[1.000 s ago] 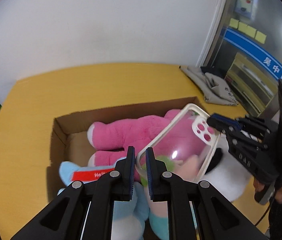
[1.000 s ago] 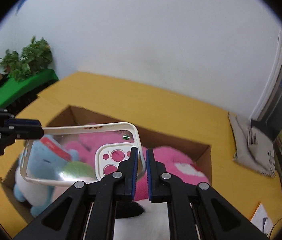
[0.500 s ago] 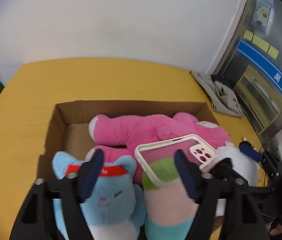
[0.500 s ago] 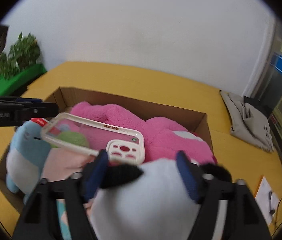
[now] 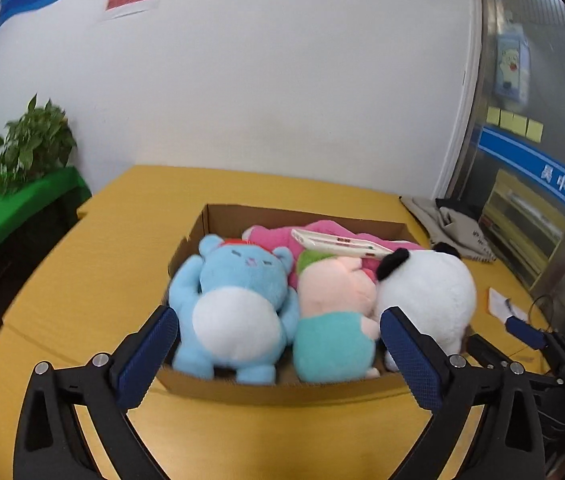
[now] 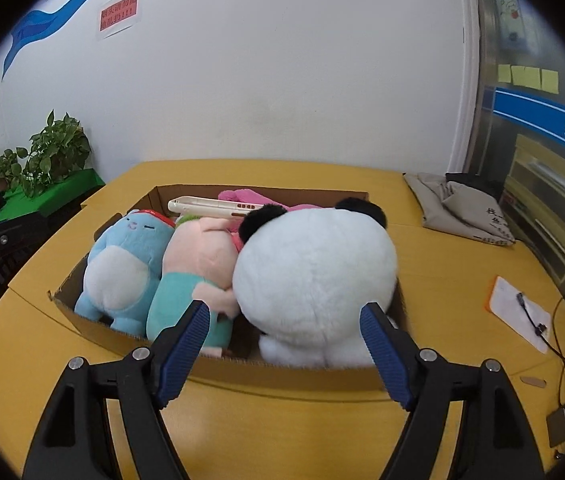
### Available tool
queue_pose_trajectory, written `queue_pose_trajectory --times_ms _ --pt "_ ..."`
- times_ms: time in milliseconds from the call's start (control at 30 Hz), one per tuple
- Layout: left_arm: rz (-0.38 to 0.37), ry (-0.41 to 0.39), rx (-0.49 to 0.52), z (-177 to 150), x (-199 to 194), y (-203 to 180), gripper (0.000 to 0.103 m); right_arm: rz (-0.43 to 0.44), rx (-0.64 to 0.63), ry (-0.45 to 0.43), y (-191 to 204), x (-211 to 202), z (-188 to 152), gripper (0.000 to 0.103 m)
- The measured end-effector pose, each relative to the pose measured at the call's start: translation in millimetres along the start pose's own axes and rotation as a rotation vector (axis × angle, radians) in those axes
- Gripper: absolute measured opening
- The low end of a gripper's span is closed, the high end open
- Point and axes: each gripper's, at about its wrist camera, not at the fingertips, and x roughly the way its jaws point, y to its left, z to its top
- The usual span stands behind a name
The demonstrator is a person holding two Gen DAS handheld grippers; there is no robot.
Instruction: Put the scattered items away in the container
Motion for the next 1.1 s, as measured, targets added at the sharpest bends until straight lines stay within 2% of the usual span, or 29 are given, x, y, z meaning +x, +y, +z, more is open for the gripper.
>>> queue_pose_trajectory --times_ms 233,500,1100 --pt "0.002 0.012 0.045 -30 -19 -16 0.103 -0.017 0.027 -0.010 1 -29 -19 0.078" --pt "-0.016 0.049 0.078 -54 -29 -29 0.103 -0.031 0.029 0.005 5 -41 -39 0.078" --pt "-0.022 0.079 0.103 -65 -28 -45 0.103 -0.037 0.031 0.005 1 -44 -46 0.078"
